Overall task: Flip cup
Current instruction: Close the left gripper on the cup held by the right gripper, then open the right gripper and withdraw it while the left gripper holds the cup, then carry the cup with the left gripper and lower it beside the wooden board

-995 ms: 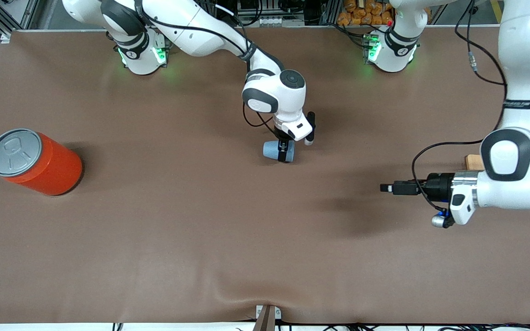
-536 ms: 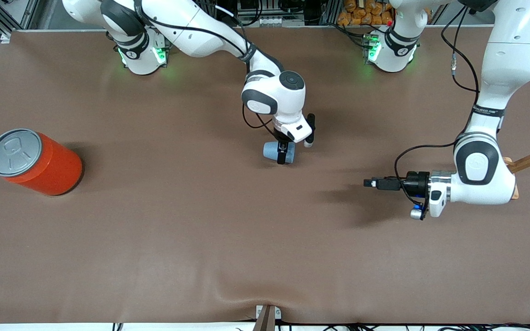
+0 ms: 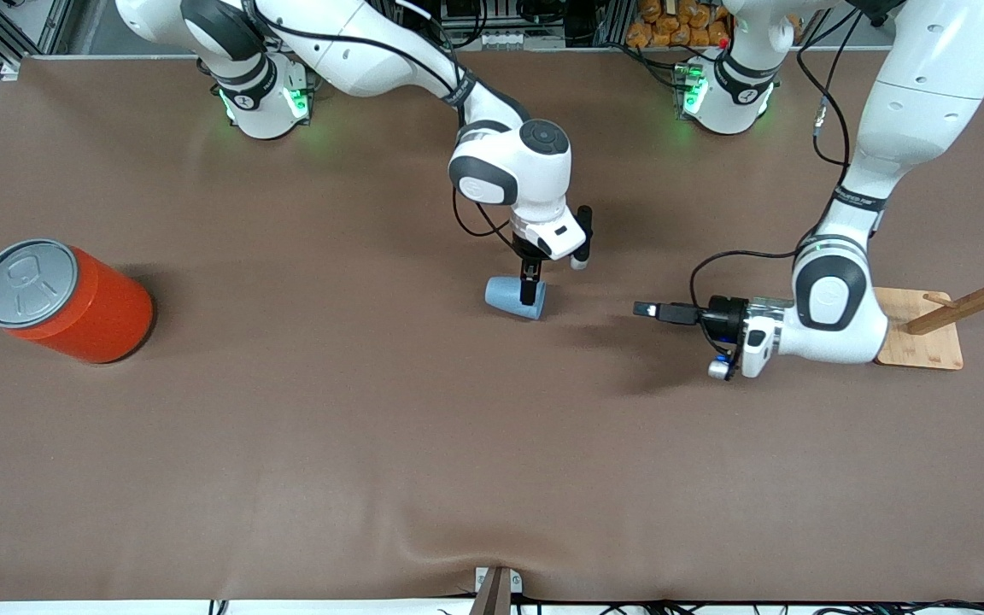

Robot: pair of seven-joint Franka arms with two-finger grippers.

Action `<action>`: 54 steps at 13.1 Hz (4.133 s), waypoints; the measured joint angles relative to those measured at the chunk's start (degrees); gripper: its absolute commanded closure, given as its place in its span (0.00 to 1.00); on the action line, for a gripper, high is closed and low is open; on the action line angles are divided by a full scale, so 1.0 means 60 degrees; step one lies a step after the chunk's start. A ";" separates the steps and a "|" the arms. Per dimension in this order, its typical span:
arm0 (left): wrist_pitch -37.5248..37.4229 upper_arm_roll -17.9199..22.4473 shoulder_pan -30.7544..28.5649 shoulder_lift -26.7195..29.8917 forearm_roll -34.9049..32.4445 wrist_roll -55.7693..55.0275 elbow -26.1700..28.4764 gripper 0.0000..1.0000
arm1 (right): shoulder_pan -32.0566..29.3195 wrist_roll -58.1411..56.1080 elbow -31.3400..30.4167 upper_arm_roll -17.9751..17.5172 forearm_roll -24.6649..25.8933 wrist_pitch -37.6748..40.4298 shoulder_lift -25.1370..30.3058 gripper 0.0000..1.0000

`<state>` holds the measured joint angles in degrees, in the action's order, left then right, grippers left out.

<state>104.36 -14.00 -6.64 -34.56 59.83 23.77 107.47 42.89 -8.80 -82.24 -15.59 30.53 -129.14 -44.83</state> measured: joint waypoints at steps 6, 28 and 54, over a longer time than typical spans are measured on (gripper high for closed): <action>0.0465 -0.0019 0.0832 -0.0007 0.0011 0.0333 -0.0189 0.19 | -0.0279 0.0072 0.0086 0.0007 -0.0762 0.0472 0.0814 0.00; 0.2869 -0.0014 0.3408 -0.1390 0.1242 0.0340 -0.1347 0.61 | -0.7187 0.2692 0.1369 0.1461 -0.4732 0.6893 0.5432 0.00; 0.4860 0.0260 0.0050 0.1159 -1.0743 -0.4481 -0.0505 0.77 | -0.6952 0.3046 -0.0207 0.2482 -0.5427 0.7398 0.7318 0.00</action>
<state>133.52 -12.44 -6.34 -27.61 -4.62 -3.11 104.44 1.17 9.48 -83.48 -0.69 -2.03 -84.75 -0.92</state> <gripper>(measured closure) 0.947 0.000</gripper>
